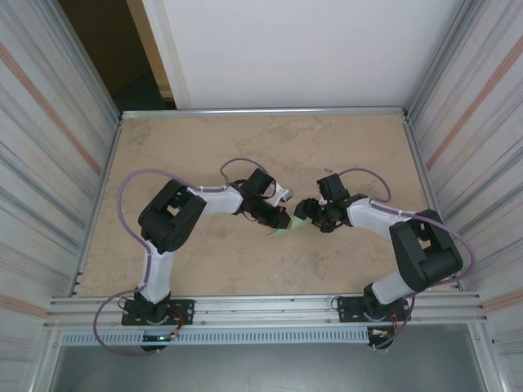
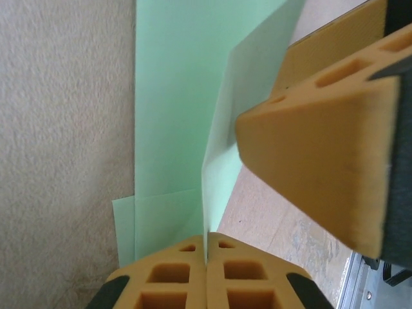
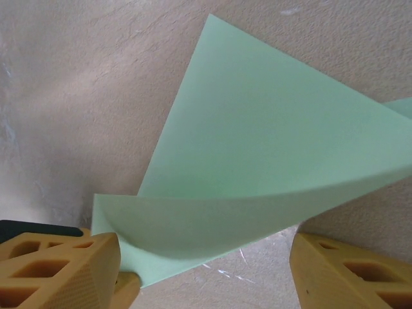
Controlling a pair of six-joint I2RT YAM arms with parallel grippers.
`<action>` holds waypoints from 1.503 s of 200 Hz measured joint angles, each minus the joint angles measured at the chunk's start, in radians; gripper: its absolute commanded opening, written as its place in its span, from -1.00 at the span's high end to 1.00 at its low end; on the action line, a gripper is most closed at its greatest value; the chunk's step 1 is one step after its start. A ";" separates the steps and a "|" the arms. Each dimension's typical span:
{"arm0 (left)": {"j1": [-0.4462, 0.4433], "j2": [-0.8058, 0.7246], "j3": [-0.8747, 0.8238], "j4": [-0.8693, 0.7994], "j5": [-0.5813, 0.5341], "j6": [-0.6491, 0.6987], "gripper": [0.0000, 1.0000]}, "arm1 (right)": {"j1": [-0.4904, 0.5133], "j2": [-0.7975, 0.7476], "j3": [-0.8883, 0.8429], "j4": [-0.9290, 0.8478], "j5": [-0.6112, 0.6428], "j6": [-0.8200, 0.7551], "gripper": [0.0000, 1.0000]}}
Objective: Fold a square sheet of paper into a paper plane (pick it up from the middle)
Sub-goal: Fold the wing for the fifth time at the center of the table.
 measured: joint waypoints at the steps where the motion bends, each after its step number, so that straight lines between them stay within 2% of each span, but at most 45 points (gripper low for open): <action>1: 0.000 0.000 0.000 0.000 0.001 0.000 0.86 | 0.000 0.001 0.001 -0.001 0.000 0.000 -0.38; 55: 0.008 0.004 -0.003 0.006 0.026 -0.042 0.83 | 0.000 0.037 0.044 -0.057 0.009 0.000 -0.31; 124: 0.020 0.005 -0.024 0.032 0.019 -0.084 0.80 | 0.021 -0.018 0.019 -0.080 0.040 0.012 -0.36; 187: 0.020 0.003 -0.046 0.084 0.027 -0.126 0.78 | 0.058 -0.052 -0.001 -0.087 0.079 0.171 -0.21; 234: 0.020 0.003 -0.045 0.082 0.026 -0.125 0.76 | 0.081 0.060 0.085 -0.084 0.084 0.174 -0.12; 300: 0.019 -0.003 -0.043 0.079 0.030 -0.125 0.62 | 0.083 0.074 0.093 -0.103 0.103 0.184 -0.02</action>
